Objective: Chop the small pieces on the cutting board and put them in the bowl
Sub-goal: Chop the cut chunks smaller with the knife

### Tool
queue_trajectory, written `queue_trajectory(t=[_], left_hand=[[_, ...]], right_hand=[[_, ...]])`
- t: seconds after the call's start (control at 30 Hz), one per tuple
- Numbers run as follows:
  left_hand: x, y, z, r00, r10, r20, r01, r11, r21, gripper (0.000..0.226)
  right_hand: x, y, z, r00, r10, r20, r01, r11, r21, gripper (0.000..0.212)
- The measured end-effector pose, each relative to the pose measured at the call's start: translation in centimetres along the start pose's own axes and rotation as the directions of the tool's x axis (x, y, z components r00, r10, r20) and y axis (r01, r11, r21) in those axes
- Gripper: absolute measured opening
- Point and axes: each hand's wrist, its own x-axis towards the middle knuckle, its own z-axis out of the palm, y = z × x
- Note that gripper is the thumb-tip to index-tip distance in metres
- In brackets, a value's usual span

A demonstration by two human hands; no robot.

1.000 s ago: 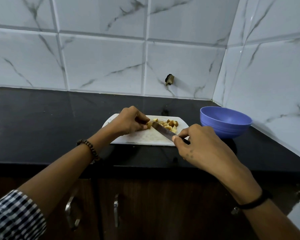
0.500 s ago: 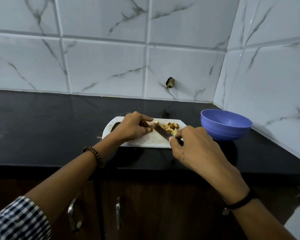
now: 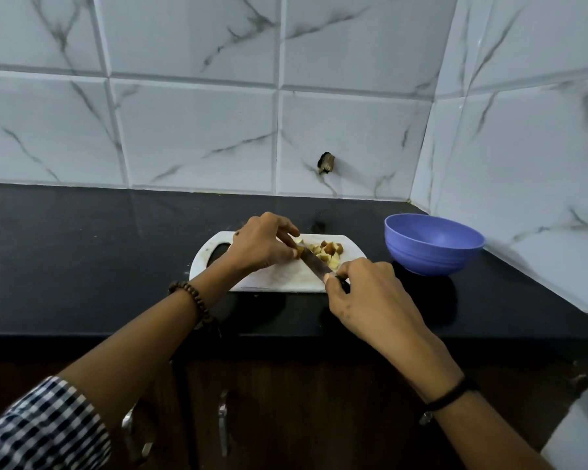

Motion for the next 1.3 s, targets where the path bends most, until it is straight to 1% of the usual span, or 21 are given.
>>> queue_trajectory(t=[0.1, 0.17, 0.33, 0.43, 0.5, 0.6, 0.73, 0.9, 1.13, 1.23, 1.3], left_hand=[[0.2, 0.0, -0.2, 1.000, -0.022, 0.001, 0.022, 0.998, -0.057, 0.023], [0.2, 0.3, -0.8, 0.999, -0.018, 0.031, 0.020, 0.998, -0.060, 0.019], [0.4, 0.6, -2.0, 0.991, -0.028, 0.134, 0.034, 0.998, -0.044, 0.018], [0.7, 0.9, -1.4, 0.986, -0.031, 0.165, 0.041, 0.998, -0.055, 0.019], [0.8, 1.0, -0.7, 0.991, -0.025, 0.132, 0.031, 0.999, -0.045, 0.019], [0.8, 1.0, -0.1, 0.999, -0.022, 0.044, 0.024, 0.999, -0.030, 0.018], [0.4, 0.8, 0.0, 0.999, -0.031, 0.014, 0.032, 0.998, -0.060, 0.017], [0.1, 0.9, 0.2, 0.997, -0.026, -0.067, 0.027, 1.000, 0.013, 0.017], [0.1, 0.8, 0.6, 0.997, 0.015, -0.070, -0.011, 0.998, 0.063, 0.015], [-0.1, 0.8, 1.0, 0.995, 0.063, -0.078, -0.056, 0.994, 0.091, 0.017], [-0.3, 0.7, 1.0, 0.993, 0.085, -0.077, -0.077, 0.991, 0.106, 0.016]], right_hand=[[0.1, -0.1, 0.3, 1.000, 0.000, 0.008, 0.000, 1.000, 0.012, 0.029], [0.2, -0.1, 0.2, 1.000, 0.001, 0.024, -0.001, 1.000, 0.028, 0.029], [0.2, 0.7, -0.8, 1.000, 0.018, 0.013, -0.019, 0.997, 0.069, 0.027], [0.1, 1.1, -1.0, 1.000, 0.018, -0.015, -0.016, 0.995, 0.095, 0.029], [0.1, 1.1, -1.1, 0.999, 0.017, -0.028, -0.014, 0.994, 0.107, 0.029], [0.1, 1.2, -1.0, 0.998, 0.016, -0.054, -0.010, 0.993, 0.117, 0.032], [0.2, 1.1, -0.6, 0.999, 0.021, -0.037, -0.016, 0.992, 0.129, 0.032], [0.3, 0.5, -0.3, 0.999, 0.020, -0.029, -0.016, 0.994, 0.108, 0.032], [1.2, 0.0, 0.4, 0.999, 0.019, -0.040, -0.015, 0.996, 0.084, 0.032], [1.7, -0.6, 0.6, 1.000, 0.017, -0.016, -0.015, 0.998, 0.067, 0.033], [1.8, -1.2, 0.7, 1.000, 0.017, 0.009, -0.018, 0.998, 0.067, 0.028]])
